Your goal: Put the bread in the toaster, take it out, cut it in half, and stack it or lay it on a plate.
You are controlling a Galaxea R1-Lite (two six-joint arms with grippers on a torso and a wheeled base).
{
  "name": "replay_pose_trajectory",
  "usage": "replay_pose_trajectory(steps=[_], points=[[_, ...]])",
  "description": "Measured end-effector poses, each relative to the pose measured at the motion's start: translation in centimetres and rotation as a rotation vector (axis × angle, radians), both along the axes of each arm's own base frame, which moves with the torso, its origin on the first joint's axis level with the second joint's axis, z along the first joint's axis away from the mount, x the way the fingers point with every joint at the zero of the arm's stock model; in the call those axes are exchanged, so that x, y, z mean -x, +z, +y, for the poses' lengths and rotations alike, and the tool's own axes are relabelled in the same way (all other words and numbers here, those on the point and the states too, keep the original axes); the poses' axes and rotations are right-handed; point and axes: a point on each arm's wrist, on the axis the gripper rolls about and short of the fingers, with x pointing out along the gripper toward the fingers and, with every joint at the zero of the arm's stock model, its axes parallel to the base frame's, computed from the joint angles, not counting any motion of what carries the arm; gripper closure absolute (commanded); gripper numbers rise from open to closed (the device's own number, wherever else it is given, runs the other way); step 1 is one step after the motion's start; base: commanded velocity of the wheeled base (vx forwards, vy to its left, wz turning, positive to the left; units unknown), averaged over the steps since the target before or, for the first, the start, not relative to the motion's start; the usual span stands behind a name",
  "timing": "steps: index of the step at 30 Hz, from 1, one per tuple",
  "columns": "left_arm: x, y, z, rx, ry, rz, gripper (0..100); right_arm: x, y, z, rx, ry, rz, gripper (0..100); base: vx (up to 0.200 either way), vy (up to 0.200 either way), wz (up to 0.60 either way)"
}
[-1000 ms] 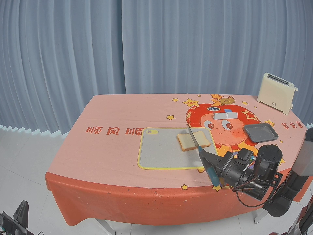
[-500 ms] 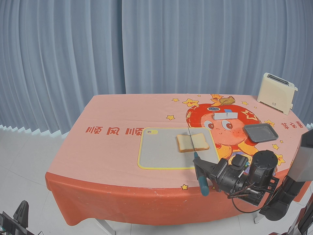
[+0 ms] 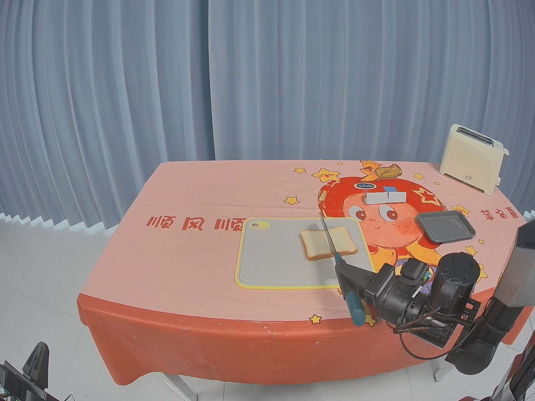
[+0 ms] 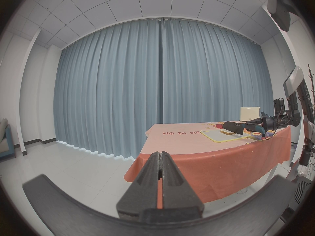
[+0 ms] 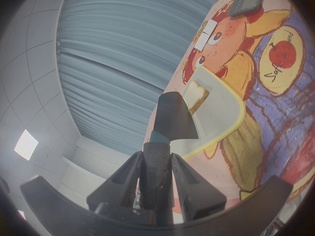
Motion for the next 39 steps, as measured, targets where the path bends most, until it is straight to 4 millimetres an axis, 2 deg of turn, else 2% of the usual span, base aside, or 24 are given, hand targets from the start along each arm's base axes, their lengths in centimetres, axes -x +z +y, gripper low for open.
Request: replay_pose_trajectory(steps=[21, 39], points=[[0.00, 0.00, 0.00, 0.000, 0.000, 0.000, 100, -0.50, -0.01, -0.68, -0.040, 0.004, 0.034, 100, 0.000, 0.000, 0.00], [0.00, 0.00, 0.00, 0.000, 0.000, 0.000, 100, 0.28, 0.22, -0.51, -0.048, 0.068, 0.041, 100, 0.000, 0.000, 0.00]])
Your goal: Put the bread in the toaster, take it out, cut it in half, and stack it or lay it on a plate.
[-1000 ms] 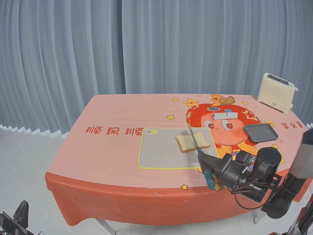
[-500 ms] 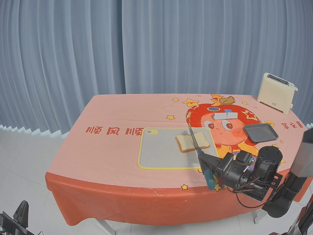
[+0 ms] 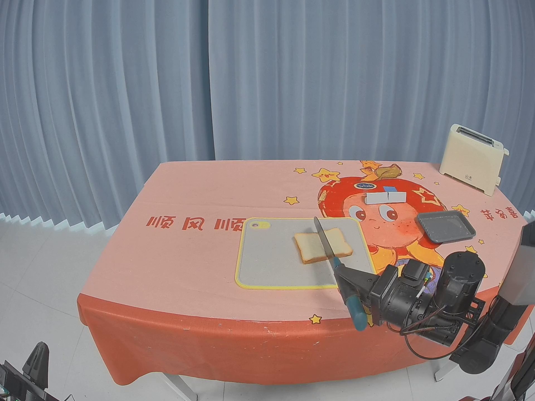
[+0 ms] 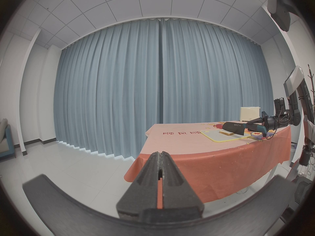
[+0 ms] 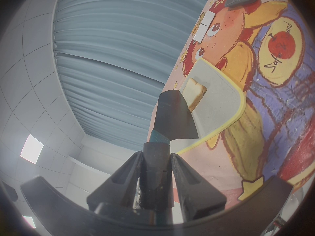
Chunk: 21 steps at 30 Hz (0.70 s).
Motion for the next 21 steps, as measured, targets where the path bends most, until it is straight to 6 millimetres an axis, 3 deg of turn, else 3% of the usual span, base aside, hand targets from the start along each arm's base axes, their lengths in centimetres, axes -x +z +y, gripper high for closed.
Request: replay_pose_trajectory(steps=[21], points=[[0.00, 0.00, 0.00, 0.000, 0.000, 0.000, 100, 0.34, 0.27, 0.04, -0.036, 0.021, 0.023, 100, 0.000, 0.000, 0.00]])
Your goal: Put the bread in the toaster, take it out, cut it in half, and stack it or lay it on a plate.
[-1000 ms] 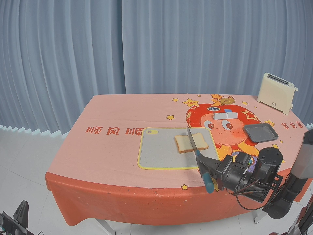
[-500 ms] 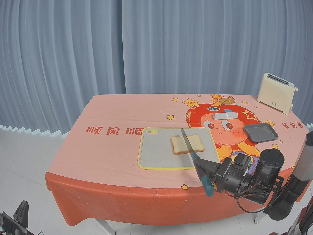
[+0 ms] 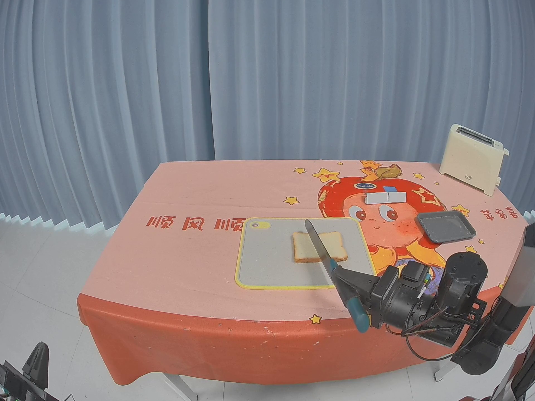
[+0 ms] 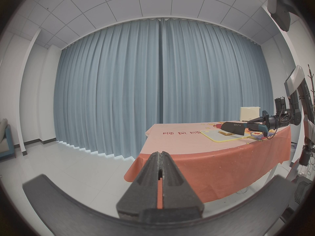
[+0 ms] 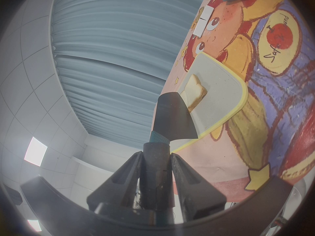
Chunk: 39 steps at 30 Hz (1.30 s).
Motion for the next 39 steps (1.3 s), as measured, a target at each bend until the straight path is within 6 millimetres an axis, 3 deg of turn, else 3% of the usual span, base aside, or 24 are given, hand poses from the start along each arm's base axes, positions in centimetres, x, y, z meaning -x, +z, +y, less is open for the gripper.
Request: replay_pose_trajectory(steps=[23, 39], points=[[0.0, 0.0, 0.0, 0.000, 0.000, 0.000, 100, 0.1, 2.1, -0.8, -0.034, -0.029, -0.083, 100, 0.000, 0.000, 0.00], [0.0, 0.0, 0.0, 0.000, 0.000, 0.000, 100, -1.4, 3.5, -3.4, -0.058, -0.111, -0.142, 100, 0.000, 0.000, 0.00]])
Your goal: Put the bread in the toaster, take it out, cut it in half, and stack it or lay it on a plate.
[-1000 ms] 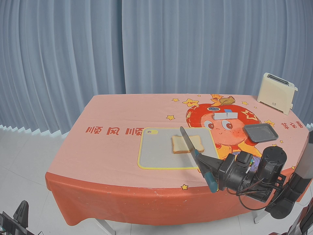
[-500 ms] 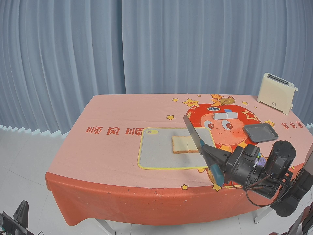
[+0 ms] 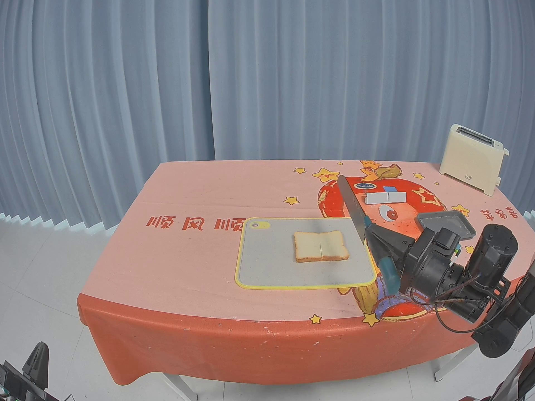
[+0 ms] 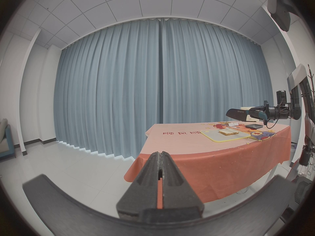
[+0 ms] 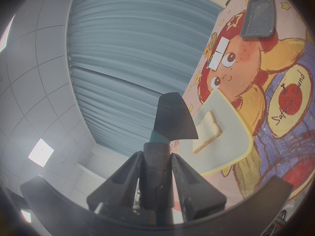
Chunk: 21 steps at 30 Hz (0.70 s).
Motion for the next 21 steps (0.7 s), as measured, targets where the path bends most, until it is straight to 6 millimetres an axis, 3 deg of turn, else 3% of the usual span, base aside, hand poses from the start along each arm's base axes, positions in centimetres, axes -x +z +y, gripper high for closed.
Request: replay_pose_trajectory(steps=[21], points=[[0.0, 0.0, 0.0, 0.000, 0.000, 0.000, 100, -3.6, 1.1, -4.6, -0.030, -0.083, -0.052, 100, 0.000, 0.000, 0.00]])
